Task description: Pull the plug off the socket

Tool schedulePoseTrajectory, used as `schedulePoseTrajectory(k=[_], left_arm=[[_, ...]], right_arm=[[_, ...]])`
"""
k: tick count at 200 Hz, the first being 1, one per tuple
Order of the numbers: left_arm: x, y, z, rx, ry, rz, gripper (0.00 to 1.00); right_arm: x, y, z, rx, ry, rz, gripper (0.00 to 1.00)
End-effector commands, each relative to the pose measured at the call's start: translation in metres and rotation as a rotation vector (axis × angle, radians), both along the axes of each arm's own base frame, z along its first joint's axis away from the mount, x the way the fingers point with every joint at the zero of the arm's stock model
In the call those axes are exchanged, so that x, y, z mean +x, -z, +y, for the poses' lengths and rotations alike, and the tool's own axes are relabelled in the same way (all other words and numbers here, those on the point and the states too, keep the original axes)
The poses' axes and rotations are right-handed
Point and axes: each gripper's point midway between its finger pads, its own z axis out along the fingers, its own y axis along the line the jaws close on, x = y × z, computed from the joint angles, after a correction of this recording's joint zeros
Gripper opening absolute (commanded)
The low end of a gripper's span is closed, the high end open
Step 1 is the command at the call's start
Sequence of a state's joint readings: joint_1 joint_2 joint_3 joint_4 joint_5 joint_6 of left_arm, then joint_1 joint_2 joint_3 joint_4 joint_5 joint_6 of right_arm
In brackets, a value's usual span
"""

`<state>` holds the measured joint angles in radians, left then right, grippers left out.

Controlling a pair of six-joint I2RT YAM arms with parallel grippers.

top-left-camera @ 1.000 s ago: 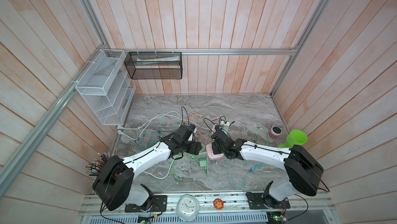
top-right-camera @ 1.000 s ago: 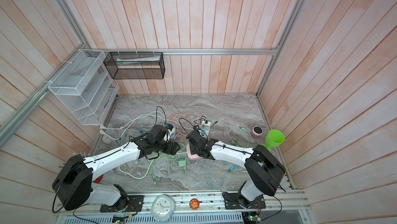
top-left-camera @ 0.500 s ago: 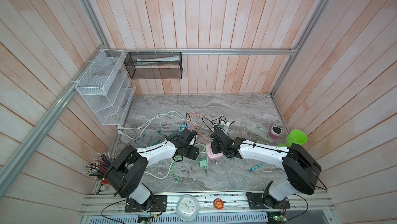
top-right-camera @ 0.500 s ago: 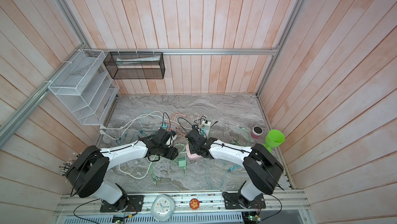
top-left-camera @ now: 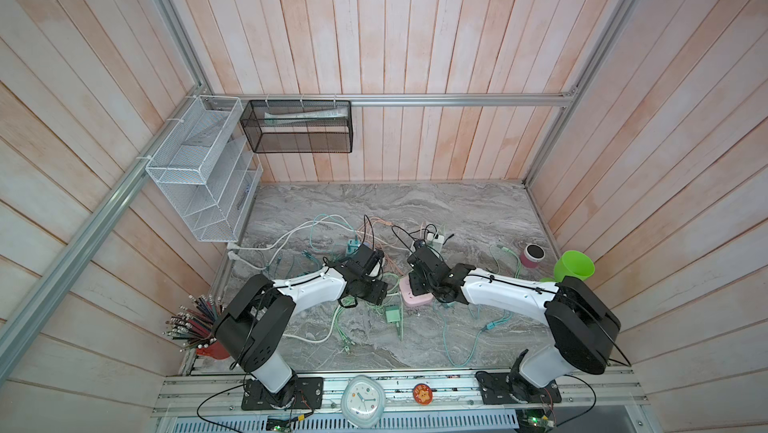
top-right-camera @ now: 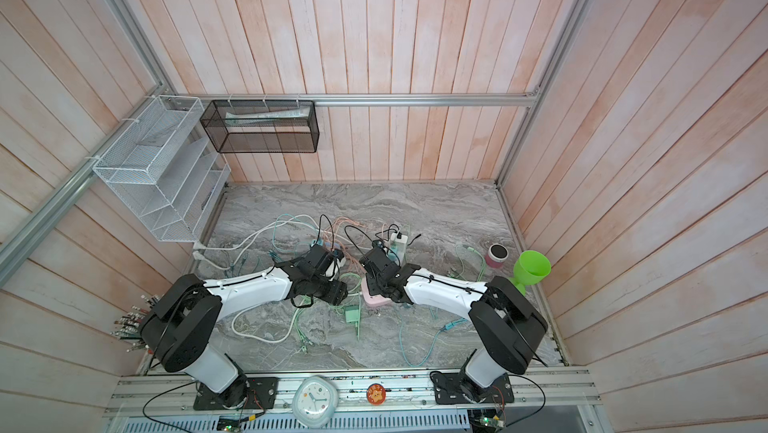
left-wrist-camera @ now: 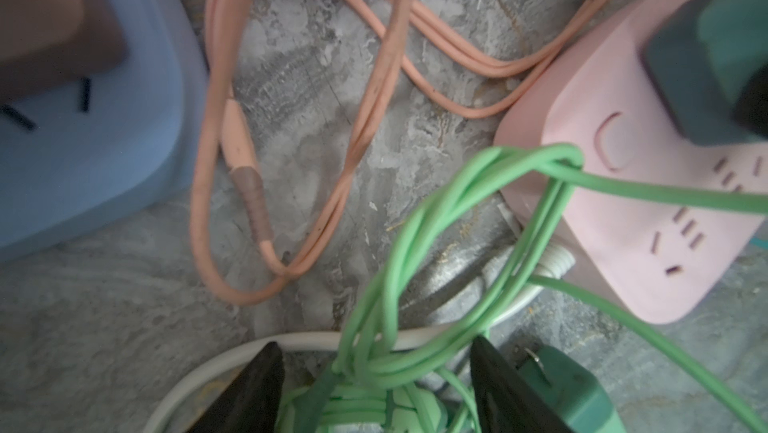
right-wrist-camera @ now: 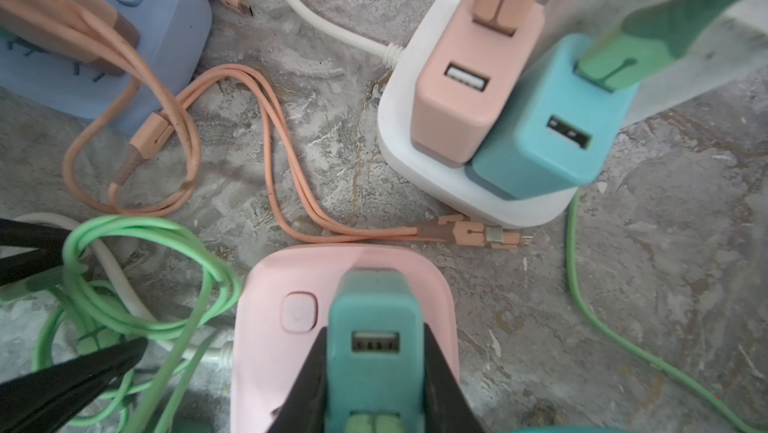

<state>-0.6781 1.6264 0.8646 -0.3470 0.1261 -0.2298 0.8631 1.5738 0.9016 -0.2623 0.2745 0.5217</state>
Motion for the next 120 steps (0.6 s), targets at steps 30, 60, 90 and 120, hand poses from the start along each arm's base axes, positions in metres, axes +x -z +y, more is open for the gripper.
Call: schedulePoseTrajectory(k=[30,60,90,120], left_arm=[[0.007,-0.042,0.014,0.008,-0.057,-0.104,0.82],[0.002,-0.062,0.012,-0.023,-0.056,-0.114,0.82],[-0.012,-0.068,0.013,-0.008,-0.067,-0.121,0.80],[-0.033,-0.070,-0.002,-0.083,-0.007,-0.096,0.60]], right_arm=[[0.005,0.000,-0.002,0.004,0.017,-0.009,0.00],[0.005,-0.001,-0.001,0.016,0.013,-0.013,0.00],[0.006,-0.001,0.001,0.022,0.008,-0.014,0.00],[0.004,0.002,0.000,0.027,0.004,-0.009,0.00]])
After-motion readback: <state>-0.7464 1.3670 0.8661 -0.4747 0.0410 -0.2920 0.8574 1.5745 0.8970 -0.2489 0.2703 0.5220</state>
